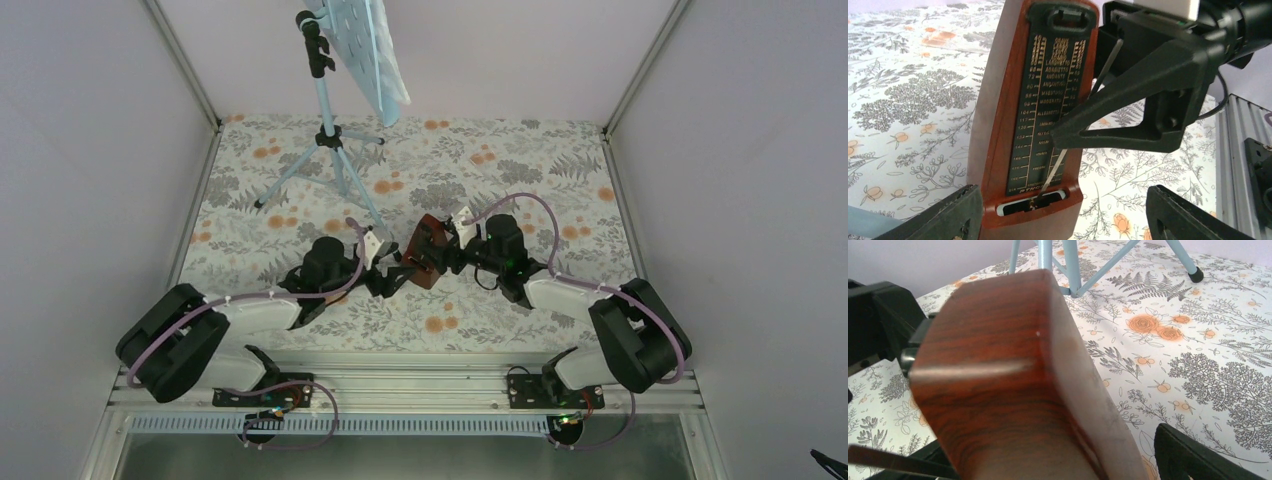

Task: Pack up the instrument practice props

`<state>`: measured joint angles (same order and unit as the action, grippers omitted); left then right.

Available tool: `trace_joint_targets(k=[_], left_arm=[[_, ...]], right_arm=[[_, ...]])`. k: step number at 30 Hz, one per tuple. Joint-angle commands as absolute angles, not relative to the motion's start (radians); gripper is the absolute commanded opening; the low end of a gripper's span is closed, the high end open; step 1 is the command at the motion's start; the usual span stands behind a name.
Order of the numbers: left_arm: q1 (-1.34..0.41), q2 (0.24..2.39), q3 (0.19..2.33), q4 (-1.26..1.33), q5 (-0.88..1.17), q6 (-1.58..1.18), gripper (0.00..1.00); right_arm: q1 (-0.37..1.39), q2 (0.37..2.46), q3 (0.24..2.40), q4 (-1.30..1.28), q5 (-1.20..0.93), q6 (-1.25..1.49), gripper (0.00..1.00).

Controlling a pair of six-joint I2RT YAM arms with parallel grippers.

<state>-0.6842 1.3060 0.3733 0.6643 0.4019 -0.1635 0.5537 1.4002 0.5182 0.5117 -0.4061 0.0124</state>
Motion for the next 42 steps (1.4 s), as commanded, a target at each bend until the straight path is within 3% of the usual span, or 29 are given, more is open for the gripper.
trace_joint_targets(k=[1, 12, 18, 25, 42], left_arm=[[-0.694, 1.369, 0.370, 0.801, 0.387, -0.097, 0.83], [-0.716, 1.493, 0.419, 0.820, 0.334, -0.030, 0.87], [-0.739, 1.542, 0.445, 0.839, 0.305, -0.027, 0.93], [-0.805, 1.618, 0.479, 0.855, 0.122, -0.016, 1.00], [-0.875, 1.799, 0.502, 1.049, -0.036, -0.016, 1.00]], right_arm=[[0.539, 1.409, 0.551, 0.525, -0.387, -0.023, 0.85], [0.531, 1.437, 0.597, 0.486, -0.394, -0.018, 0.84], [0.525, 1.443, 0.590, 0.499, -0.419, -0.006, 0.78], [0.523, 1.436, 0.566, 0.522, -0.437, 0.010, 0.72], [0.522, 1.440, 0.533, 0.560, -0.448, 0.048, 0.71]])
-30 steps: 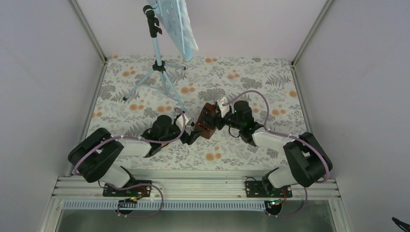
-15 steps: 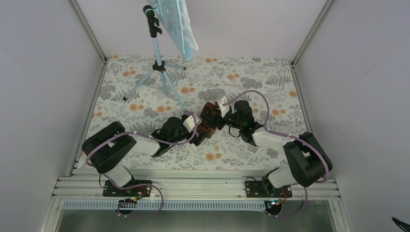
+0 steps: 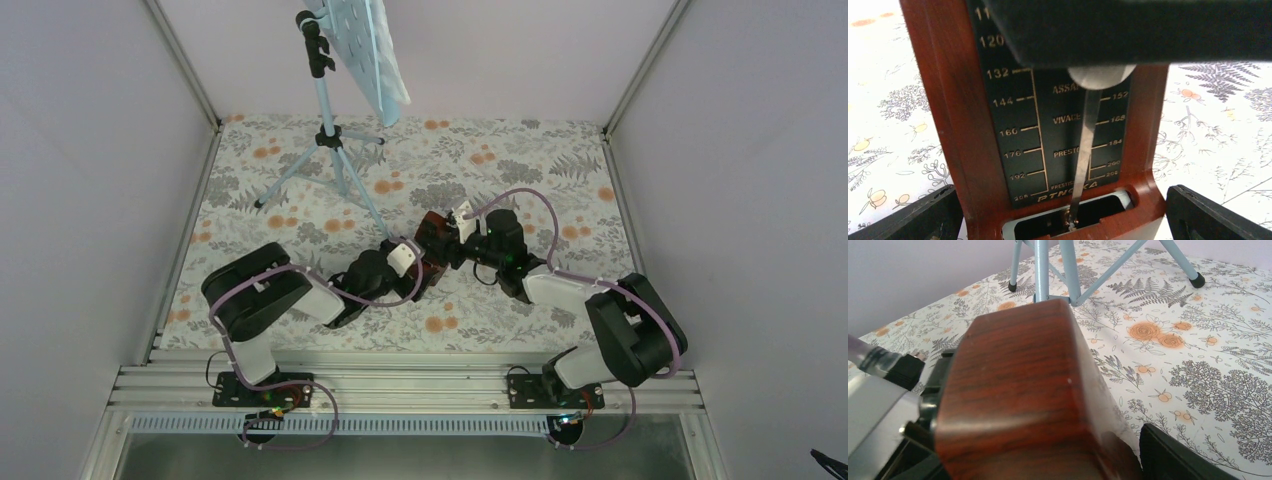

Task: Pack up the instrument practice props

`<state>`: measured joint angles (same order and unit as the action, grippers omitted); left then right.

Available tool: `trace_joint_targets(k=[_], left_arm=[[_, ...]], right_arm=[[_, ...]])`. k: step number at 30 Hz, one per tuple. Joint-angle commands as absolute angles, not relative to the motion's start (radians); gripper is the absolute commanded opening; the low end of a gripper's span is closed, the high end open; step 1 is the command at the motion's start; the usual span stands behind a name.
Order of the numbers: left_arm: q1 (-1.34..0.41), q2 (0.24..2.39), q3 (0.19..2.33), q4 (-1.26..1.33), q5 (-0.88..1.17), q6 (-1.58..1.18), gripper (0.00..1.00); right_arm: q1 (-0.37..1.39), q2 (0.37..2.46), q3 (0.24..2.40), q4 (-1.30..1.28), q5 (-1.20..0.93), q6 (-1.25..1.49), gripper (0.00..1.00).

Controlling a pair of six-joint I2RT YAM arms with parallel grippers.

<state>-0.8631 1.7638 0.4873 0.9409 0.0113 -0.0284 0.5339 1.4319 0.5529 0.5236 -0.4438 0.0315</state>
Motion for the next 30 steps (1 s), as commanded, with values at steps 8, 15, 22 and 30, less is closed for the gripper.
trace_joint_targets(k=[8, 15, 22, 30], left_arm=[[-0.883, 1.856, 0.518, 1.086, -0.071, -0.010, 1.00], [-0.884, 1.881, 0.503, 1.113, -0.044, 0.000, 0.93], [-0.884, 1.890, 0.488, 1.125, -0.038, -0.006, 0.80], [-0.884, 1.883, 0.468, 1.131, -0.026, -0.003, 0.74]], right_arm=[[0.522, 1.441, 0.530, 0.563, -0.453, 0.051, 0.70], [0.522, 1.439, 0.548, 0.546, -0.455, 0.062, 0.68], [0.516, 1.436, 0.545, 0.550, -0.464, 0.079, 0.67], [0.506, 1.439, 0.542, 0.560, -0.470, 0.108, 0.65]])
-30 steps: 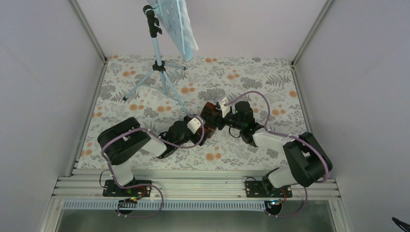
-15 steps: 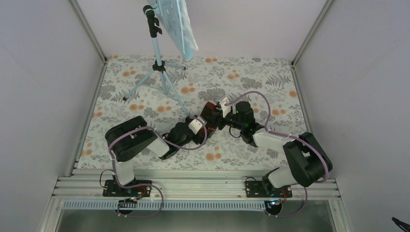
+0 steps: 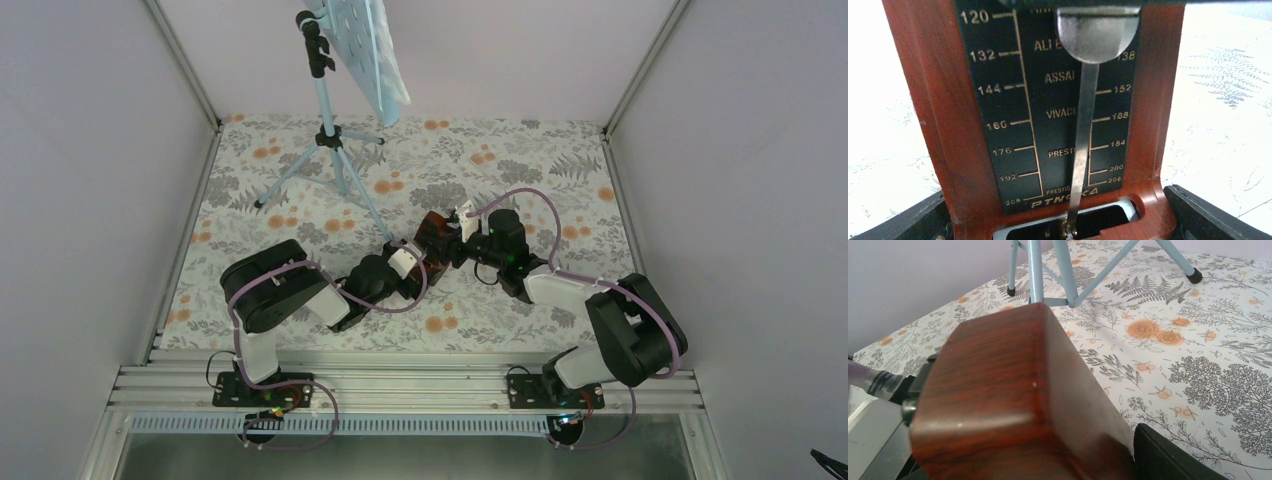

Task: Pack up the instrument practice props

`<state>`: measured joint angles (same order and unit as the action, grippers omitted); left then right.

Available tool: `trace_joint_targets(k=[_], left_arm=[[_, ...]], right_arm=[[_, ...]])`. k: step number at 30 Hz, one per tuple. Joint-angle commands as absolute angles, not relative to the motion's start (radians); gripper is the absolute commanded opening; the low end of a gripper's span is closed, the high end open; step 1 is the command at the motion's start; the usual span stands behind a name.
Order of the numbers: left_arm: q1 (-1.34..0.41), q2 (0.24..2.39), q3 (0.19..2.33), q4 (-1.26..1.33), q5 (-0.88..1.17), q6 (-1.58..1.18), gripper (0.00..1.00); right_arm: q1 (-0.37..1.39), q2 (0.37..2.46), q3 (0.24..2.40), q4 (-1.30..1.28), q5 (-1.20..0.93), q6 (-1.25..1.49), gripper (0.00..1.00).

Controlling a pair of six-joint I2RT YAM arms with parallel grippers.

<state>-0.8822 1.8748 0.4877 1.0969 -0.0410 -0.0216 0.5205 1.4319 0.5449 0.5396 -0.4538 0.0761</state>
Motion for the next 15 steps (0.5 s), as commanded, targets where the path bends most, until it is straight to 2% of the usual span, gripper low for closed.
trace_joint_targets(k=[1, 15], left_arm=[[-0.884, 1.881, 0.467, 1.131, -0.024, -0.004, 0.73], [-0.885, 1.873, 0.460, 1.126, 0.017, 0.019, 0.68]], right_arm=[[0.504, 1.440, 0.542, 0.561, -0.469, 0.112, 0.65], [0.497, 1.491, 0.606, 0.509, -0.459, 0.106, 0.66]])
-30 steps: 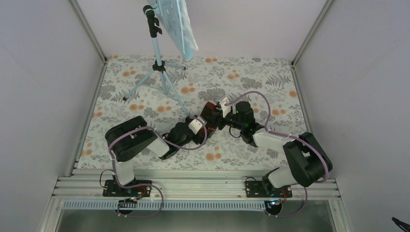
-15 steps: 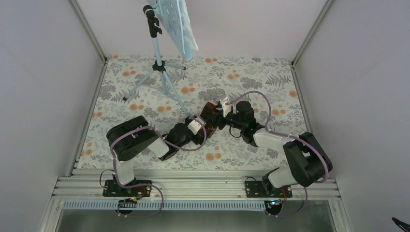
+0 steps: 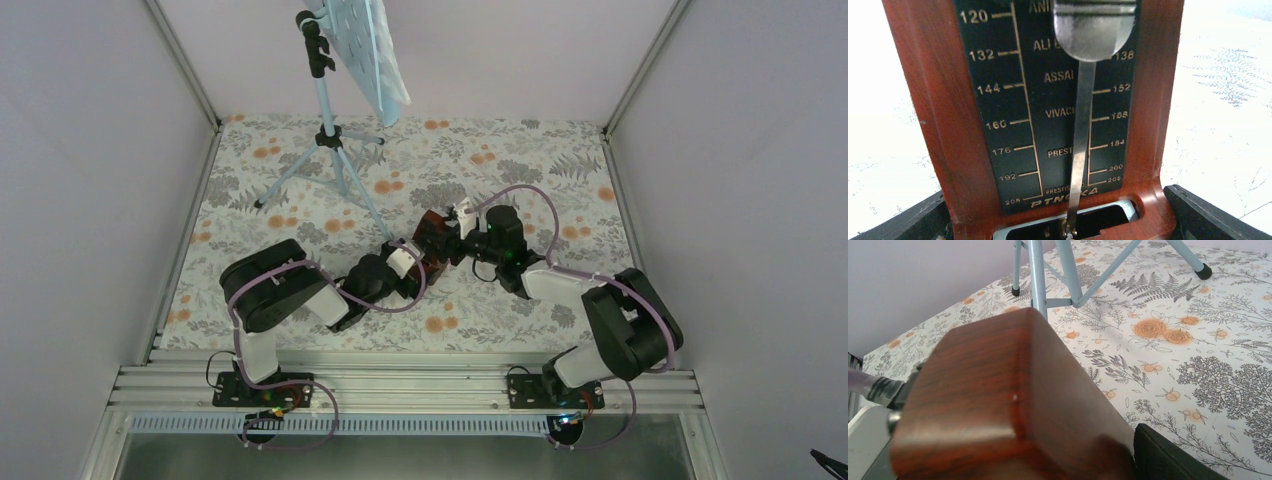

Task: Pack up the instrument practice props

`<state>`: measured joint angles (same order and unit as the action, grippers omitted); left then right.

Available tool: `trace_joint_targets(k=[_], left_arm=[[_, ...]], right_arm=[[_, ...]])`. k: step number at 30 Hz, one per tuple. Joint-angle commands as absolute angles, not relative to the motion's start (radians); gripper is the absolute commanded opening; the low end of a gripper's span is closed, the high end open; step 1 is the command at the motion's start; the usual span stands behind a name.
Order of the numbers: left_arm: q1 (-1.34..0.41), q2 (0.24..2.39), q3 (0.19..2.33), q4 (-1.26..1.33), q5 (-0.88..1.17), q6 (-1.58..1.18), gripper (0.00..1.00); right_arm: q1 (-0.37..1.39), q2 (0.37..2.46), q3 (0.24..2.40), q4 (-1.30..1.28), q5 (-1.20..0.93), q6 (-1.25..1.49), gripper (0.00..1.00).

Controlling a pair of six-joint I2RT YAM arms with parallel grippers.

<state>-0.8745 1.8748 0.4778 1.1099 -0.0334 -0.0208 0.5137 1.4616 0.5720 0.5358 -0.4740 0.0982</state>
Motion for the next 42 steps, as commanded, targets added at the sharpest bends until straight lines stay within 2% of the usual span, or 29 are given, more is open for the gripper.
trace_joint_targets(k=[1, 8, 11, 18, 23, 30, 42], left_arm=[[-0.885, 1.872, 0.460, 1.126, 0.021, 0.019, 0.68], [-0.886, 1.860, 0.465, 1.116, 0.027, 0.020, 0.69], [-0.885, 1.842, 0.464, 1.108, 0.023, 0.005, 0.71], [-0.884, 1.698, 0.436, 1.054, -0.013, -0.049, 0.93], [-0.878, 1.551, 0.386, 1.011, -0.018, -0.070, 0.98], [-0.874, 1.448, 0.362, 0.911, 0.043, -0.064, 0.99], [-0.868, 1.302, 0.324, 0.821, 0.081, -0.131, 0.98]], right_arm=[[0.496, 1.495, 0.611, 0.504, -0.458, 0.104, 0.67], [0.497, 1.493, 0.618, 0.491, -0.451, 0.094, 0.76], [0.497, 1.481, 0.618, 0.485, -0.454, 0.091, 0.83], [0.496, 1.328, 0.582, 0.397, -0.462, 0.049, 1.00], [0.495, 1.144, 0.552, 0.266, -0.487, 0.014, 1.00], [0.493, 0.978, 0.513, 0.179, -0.466, 0.025, 0.99], [0.493, 0.878, 0.475, 0.127, -0.195, 0.191, 1.00]])
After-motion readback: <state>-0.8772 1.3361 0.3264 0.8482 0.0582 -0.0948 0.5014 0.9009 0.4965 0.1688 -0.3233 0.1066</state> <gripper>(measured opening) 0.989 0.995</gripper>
